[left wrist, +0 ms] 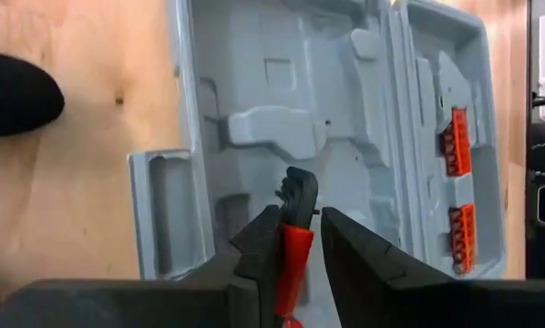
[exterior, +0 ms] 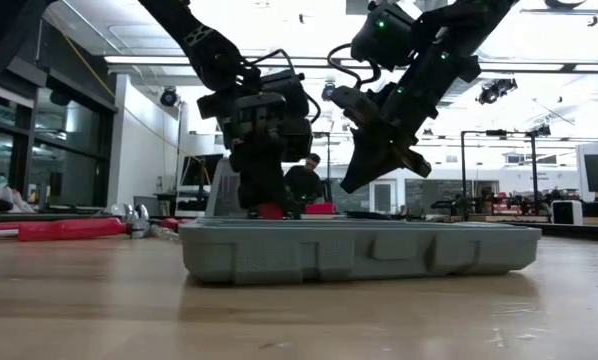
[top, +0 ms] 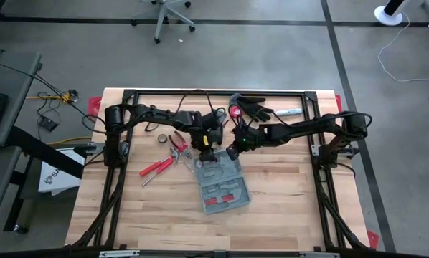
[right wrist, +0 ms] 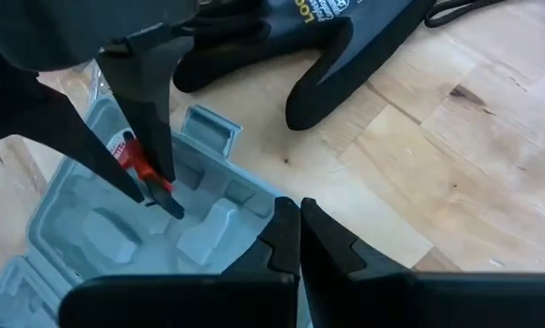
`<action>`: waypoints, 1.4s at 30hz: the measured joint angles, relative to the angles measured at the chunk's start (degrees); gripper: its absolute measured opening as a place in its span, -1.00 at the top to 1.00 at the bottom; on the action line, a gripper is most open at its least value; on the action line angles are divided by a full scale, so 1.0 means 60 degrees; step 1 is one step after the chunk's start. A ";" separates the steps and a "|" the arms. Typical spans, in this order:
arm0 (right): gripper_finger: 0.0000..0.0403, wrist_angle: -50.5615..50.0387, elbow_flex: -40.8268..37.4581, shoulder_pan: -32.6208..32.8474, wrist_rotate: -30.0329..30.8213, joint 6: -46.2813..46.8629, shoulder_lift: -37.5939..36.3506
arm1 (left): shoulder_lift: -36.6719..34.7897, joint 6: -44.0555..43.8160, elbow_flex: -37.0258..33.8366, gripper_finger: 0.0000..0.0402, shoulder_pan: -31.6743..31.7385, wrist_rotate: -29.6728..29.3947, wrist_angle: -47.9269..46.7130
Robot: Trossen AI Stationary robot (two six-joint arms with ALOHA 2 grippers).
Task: Prefit tool cases
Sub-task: Put the orange allen wrench set into the gray tool box
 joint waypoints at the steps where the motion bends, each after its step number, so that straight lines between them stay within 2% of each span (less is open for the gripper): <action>1: 1.00 0.0000 0.0000 -0.0003 0.0000 -0.0020 0.0000 | 0.0000 0.0059 0.0000 0.63 0.0000 -0.0046 -0.0048; 4: 1.00 0.0004 0.0000 -0.0007 0.0003 -0.0067 0.0000 | 0.0000 0.0134 0.0000 0.66 -0.0004 -0.0457 -0.0051; 9: 1.00 0.0007 -0.0004 -0.0007 0.0004 -0.0070 0.0001 | -0.0004 0.0163 0.0000 0.93 0.0022 -0.0334 -0.0048; 14: 1.00 0.0011 -0.0004 -0.0012 0.0040 -0.0070 0.0004 | -0.0007 0.0153 0.0000 0.96 0.0022 0.0133 0.0073; 26: 1.00 0.0138 -0.0004 -0.0149 0.0027 -0.0063 0.0004 | -0.0007 -0.0359 0.0000 0.97 0.0117 0.0134 0.0688; 30: 1.00 0.0131 -0.0004 -0.0149 -0.0021 -0.0081 0.0004 | -0.0016 -0.0595 0.0000 0.97 0.0271 0.0729 0.0880; 42: 1.00 0.0127 -0.0004 -0.0149 -0.0120 -0.0241 0.0004 | 0.0073 -0.0490 0.0000 0.97 0.0248 0.0614 0.0706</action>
